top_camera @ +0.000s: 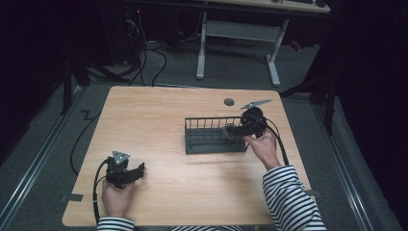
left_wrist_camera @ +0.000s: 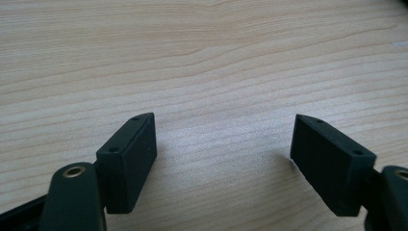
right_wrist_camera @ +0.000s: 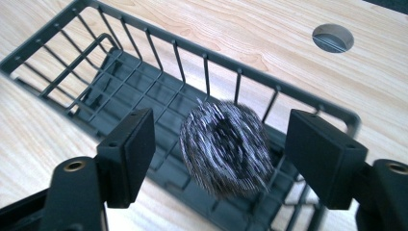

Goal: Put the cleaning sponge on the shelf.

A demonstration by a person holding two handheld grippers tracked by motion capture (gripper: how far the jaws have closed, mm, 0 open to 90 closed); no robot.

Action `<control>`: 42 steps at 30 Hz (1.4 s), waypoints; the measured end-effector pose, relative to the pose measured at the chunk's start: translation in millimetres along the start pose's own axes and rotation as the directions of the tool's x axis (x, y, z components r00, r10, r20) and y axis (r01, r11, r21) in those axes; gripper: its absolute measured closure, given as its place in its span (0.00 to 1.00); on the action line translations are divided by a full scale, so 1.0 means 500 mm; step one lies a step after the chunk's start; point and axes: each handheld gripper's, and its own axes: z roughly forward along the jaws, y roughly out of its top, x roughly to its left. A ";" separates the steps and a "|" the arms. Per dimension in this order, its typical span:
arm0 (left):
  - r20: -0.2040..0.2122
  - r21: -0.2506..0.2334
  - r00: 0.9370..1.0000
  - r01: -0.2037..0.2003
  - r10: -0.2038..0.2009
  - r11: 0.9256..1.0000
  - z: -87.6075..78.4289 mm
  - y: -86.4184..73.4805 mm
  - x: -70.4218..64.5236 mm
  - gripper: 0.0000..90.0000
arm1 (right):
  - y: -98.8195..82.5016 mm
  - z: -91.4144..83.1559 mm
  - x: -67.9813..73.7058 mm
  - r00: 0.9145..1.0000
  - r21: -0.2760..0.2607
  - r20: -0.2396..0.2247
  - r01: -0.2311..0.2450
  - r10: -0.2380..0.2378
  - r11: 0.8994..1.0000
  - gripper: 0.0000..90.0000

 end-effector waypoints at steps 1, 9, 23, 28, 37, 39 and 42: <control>-0.001 0.001 1.000 -0.001 0.001 1.000 0.000 0.000 0.000 0.28 | -0.006 -0.007 -0.002 1.000 -0.001 0.004 0.000 0.000 1.000 0.31; -0.003 0.001 1.000 -0.003 0.004 1.000 0.000 0.000 -0.001 0.28 | -0.059 -0.064 -0.022 1.000 -0.083 -0.010 -0.030 0.030 0.996 0.36; -0.004 0.003 1.000 -0.005 0.005 1.000 0.000 0.000 -0.002 0.28 | -0.145 -0.114 -0.036 0.998 -0.136 -0.010 -0.060 0.060 0.989 0.38; -0.005 0.003 1.000 -0.007 0.007 1.000 0.000 0.000 -0.002 0.28 | -0.177 -0.116 -0.037 0.997 -0.138 -0.003 -0.073 0.074 0.988 0.38; -0.005 0.006 1.000 -0.008 0.008 1.000 0.000 0.000 -0.002 0.28 | -0.236 -0.110 -0.037 0.994 -0.149 -0.011 -0.106 0.105 0.983 0.38; -0.006 0.005 1.000 -0.009 0.009 1.000 0.000 0.000 -0.002 0.28 | -0.247 -0.106 -0.038 0.993 -0.147 -0.011 -0.115 0.115 0.982 0.38; -0.006 0.005 1.000 -0.010 0.010 1.000 0.000 0.000 -0.002 0.28 | -0.266 -0.098 -0.040 0.991 -0.148 -0.009 -0.133 0.133 0.980 0.38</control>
